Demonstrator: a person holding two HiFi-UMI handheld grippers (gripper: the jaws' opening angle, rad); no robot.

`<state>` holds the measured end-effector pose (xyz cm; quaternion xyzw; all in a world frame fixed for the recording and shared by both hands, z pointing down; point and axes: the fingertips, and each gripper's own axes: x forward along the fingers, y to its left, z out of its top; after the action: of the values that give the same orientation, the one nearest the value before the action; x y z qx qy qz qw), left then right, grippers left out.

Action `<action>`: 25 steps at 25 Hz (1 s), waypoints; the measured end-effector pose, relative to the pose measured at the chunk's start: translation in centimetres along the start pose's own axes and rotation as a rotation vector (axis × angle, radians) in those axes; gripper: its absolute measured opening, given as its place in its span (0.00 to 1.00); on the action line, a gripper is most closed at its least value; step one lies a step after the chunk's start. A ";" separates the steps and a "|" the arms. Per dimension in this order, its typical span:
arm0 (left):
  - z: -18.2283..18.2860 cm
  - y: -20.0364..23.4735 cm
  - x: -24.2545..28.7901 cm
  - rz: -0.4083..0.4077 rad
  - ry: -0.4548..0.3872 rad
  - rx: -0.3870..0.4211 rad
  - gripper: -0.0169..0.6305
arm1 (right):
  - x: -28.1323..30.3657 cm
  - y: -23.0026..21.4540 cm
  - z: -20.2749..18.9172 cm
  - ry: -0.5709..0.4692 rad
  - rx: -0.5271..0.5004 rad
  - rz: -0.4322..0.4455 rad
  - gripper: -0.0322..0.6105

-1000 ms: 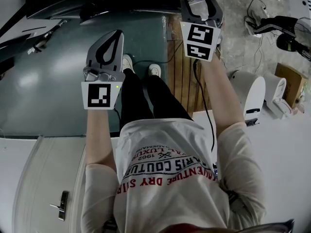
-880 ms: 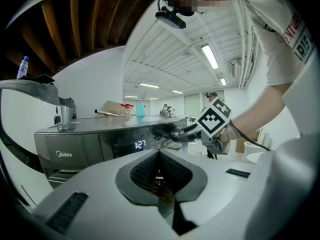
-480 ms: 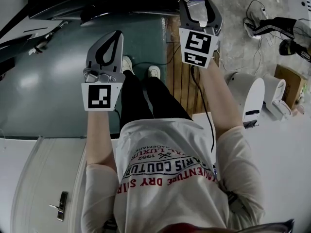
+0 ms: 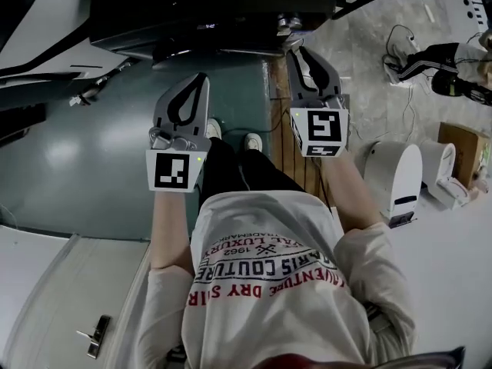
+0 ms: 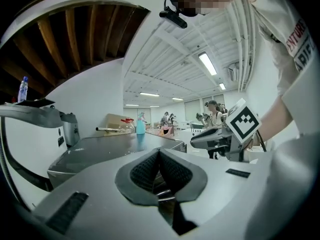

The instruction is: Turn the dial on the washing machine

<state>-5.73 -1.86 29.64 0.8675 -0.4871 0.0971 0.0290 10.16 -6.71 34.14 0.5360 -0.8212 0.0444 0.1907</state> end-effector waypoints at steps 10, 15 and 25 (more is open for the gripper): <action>6.5 -1.7 -5.3 0.017 -0.029 0.002 0.05 | -9.1 1.1 8.2 -0.207 0.039 0.042 0.09; 8.7 -1.8 -7.8 0.052 -0.049 0.030 0.05 | -11.9 1.6 9.7 -0.243 0.058 0.104 0.09; 10.7 -4.3 -10.3 0.044 -0.067 0.070 0.05 | -15.3 1.8 9.6 -0.263 0.057 0.092 0.09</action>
<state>-5.76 7.51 17.30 0.8598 -0.5030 0.0857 -0.0198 11.40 4.56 19.96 0.5041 -0.8612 0.0060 0.0638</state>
